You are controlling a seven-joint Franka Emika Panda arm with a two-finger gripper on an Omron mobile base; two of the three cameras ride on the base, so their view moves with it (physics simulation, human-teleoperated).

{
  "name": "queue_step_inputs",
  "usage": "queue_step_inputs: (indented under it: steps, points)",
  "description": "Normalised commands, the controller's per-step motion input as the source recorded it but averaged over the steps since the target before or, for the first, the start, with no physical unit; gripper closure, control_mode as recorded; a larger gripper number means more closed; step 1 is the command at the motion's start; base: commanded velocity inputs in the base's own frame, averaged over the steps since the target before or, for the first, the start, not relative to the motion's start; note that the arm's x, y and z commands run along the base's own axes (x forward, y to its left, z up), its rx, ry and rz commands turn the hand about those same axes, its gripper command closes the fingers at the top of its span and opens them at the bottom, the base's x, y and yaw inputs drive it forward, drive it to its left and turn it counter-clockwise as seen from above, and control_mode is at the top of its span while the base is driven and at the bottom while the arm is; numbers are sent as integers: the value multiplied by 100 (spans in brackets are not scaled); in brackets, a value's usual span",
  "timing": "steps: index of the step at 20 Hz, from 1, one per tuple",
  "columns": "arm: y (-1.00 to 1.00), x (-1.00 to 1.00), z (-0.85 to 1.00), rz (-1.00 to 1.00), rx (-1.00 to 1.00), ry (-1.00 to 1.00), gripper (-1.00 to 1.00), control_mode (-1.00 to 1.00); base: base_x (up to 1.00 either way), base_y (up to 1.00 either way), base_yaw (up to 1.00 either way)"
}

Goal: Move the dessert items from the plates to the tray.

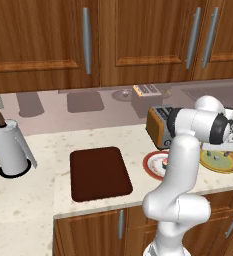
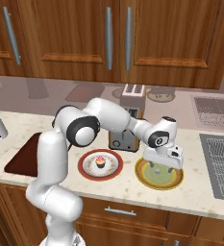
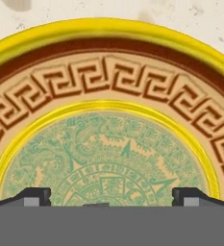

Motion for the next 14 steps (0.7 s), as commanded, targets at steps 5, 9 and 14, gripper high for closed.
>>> queue_step_inputs:
  steps: [5, 9, 14]
  points:
    - [4, -3, 0, 0, 0, -10, -100, -100, 0, 0, 0]
    - [7, -3, -7, 0, 0, -4, -100, -100, 0, 0, 0]
    - [6, -12, 0, 0, 0, 0, -100, -100, 0, 0, 0]
